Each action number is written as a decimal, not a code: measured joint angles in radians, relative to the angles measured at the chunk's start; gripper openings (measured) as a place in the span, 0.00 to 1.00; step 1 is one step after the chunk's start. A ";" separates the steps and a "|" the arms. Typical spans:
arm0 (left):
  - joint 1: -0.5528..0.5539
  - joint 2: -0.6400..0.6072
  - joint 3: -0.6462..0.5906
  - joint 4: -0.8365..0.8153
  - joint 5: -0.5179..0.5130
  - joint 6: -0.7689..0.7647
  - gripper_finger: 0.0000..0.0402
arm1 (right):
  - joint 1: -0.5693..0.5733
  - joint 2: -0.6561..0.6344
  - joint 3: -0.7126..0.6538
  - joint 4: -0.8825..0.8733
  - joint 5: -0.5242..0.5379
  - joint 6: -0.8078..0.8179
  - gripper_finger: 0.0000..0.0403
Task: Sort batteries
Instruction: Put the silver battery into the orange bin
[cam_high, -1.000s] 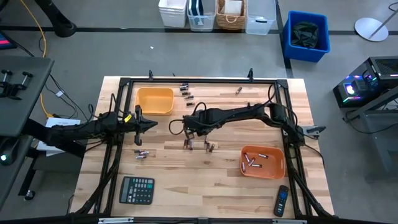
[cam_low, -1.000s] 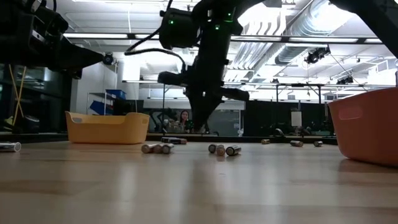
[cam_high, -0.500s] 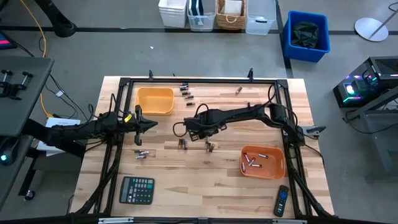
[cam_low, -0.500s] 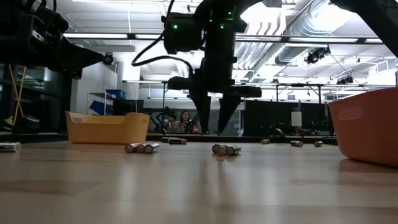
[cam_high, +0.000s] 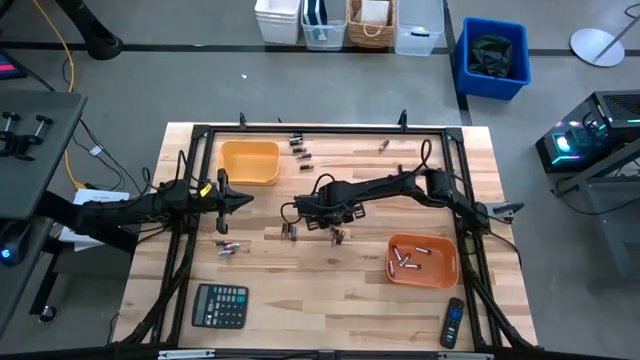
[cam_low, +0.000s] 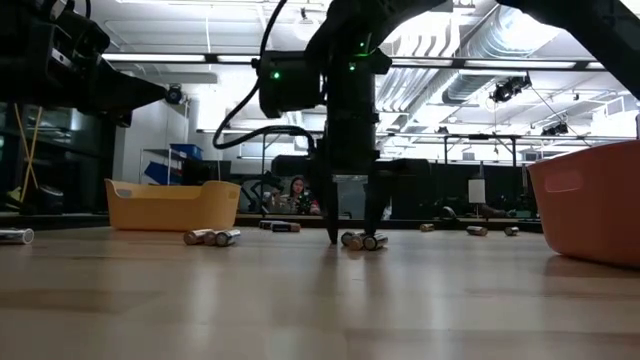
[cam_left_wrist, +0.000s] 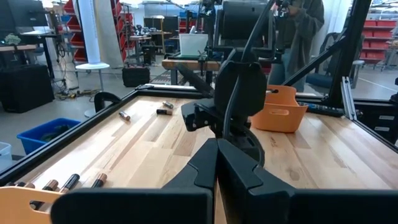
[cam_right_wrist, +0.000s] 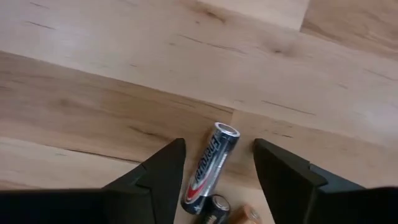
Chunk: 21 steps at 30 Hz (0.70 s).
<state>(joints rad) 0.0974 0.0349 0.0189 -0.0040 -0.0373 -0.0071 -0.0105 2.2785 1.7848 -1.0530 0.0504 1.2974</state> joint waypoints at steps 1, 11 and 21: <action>0.000 0.000 0.000 0.000 0.000 0.000 0.00 | 0.000 0.004 0.001 0.001 -0.008 0.004 0.45; 0.000 0.000 0.000 0.000 0.000 0.000 0.00 | 0.037 -0.016 -0.001 -0.045 0.092 -0.084 0.08; 0.000 0.000 0.000 0.000 0.000 0.000 0.00 | 0.119 -0.294 -0.002 -0.408 0.260 -0.079 0.08</action>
<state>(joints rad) 0.0974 0.0348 0.0189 -0.0039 -0.0372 -0.0067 0.1083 1.9849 1.7828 -1.4615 0.3104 1.2186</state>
